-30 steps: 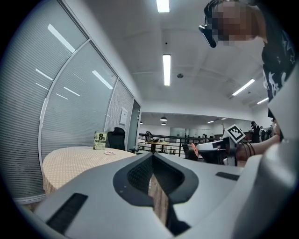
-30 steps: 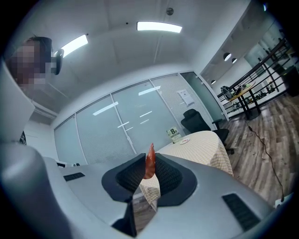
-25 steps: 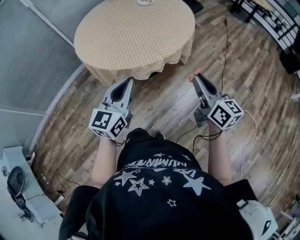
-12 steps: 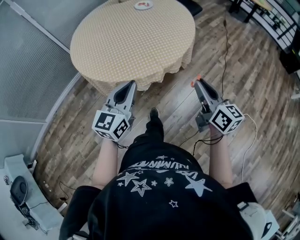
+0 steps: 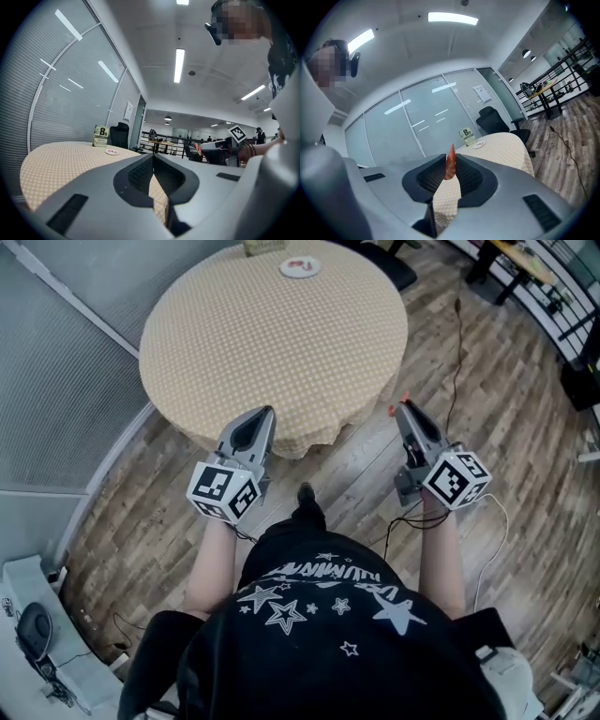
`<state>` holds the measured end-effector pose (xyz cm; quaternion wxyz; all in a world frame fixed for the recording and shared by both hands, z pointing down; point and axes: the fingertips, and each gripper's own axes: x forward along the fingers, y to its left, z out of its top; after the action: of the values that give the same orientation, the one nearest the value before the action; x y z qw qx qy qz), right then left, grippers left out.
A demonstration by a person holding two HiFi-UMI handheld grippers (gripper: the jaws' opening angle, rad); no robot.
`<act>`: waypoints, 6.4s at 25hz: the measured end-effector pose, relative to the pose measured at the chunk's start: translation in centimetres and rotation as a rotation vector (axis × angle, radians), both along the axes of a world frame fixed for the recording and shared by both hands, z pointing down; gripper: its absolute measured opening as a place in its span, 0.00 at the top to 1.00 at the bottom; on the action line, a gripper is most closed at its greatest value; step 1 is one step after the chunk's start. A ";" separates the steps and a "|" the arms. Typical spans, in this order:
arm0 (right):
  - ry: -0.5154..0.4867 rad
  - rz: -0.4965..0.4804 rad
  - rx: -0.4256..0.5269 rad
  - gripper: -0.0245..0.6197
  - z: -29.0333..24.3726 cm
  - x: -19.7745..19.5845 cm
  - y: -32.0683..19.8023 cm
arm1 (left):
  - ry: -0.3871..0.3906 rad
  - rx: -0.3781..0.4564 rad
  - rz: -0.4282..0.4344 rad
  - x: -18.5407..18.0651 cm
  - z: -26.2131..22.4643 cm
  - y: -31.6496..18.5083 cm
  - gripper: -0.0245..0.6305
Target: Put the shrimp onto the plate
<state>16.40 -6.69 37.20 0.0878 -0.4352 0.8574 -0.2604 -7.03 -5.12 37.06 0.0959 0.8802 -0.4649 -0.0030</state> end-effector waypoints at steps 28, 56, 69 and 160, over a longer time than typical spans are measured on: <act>0.084 0.018 -0.047 0.85 0.9 -3.0 -10.3 | 0.058 -0.003 0.028 -2.7 2.0 -11.7 0.96; 0.032 -0.258 -0.109 0.85 4.4 0.2 -35.7 | -0.074 -0.057 -0.305 -0.1 1.8 -26.3 0.96; 0.048 -0.494 -0.140 0.85 6.5 -3.4 -47.7 | -0.084 -0.104 -0.524 0.2 2.6 -35.5 0.96; 0.491 -0.197 0.109 0.86 2.6 -14.7 -29.5 | 0.016 -0.098 -0.357 -8.8 1.8 -18.4 0.96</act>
<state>1.67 -36.18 39.80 -0.1253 -0.3945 0.9039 -0.1077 -15.78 -23.48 38.91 0.1404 0.7780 -0.6123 -0.0040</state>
